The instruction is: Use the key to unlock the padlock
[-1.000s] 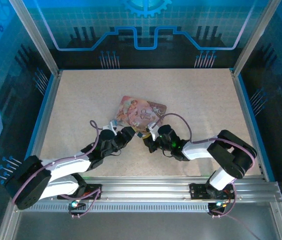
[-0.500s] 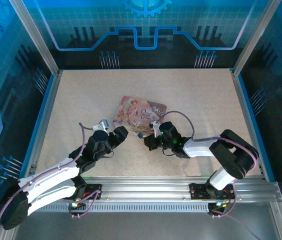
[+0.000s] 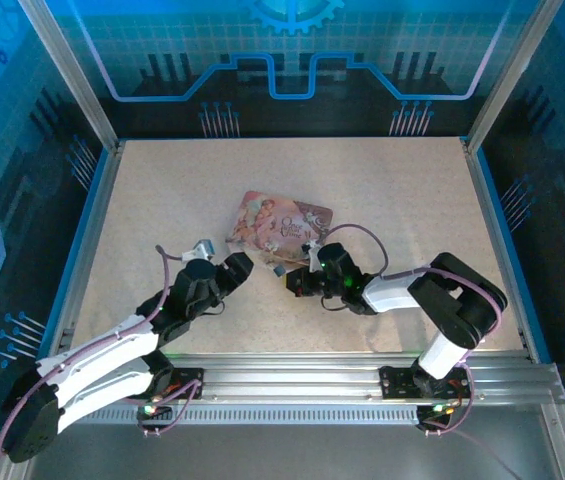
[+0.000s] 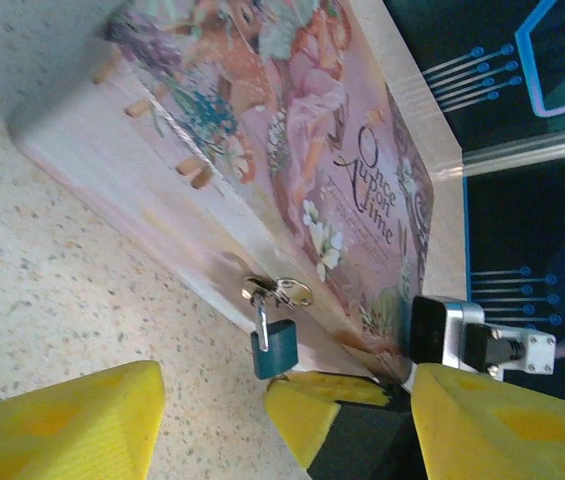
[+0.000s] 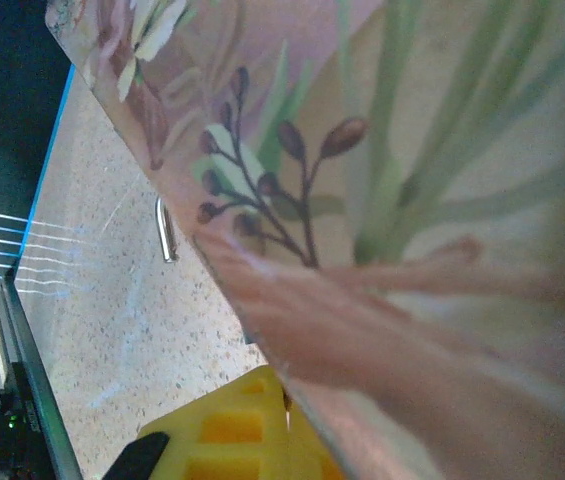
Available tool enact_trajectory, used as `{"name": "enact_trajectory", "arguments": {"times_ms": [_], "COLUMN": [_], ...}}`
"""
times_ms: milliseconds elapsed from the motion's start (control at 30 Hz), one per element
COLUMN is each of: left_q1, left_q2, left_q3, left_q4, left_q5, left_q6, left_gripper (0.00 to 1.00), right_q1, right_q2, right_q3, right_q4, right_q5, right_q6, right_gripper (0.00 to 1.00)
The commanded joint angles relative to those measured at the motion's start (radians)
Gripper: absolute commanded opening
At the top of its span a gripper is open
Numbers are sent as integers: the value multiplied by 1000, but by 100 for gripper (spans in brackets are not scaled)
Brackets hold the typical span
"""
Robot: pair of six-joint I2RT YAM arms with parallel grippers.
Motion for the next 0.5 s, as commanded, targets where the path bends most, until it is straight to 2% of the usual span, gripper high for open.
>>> {"name": "enact_trajectory", "arguments": {"times_ms": [0,300,467], "left_q1": [62,211,316], "left_q2": [-25,-51,-1], "left_q3": [33,94,126], "left_q4": [-59,-181,-164], "left_q5": [51,146,259], "left_q6": [52,157,193], "left_gripper": [71,82,89], "right_q1": [-8,-8,-13], "right_q2": [27,-3,-44], "right_q3": [23,17,11], "right_q4": [-2,-30,-65], "right_q5": [-19,-4,12], "right_q6": [26,-2,-35], "right_gripper": [3,19,29]}}
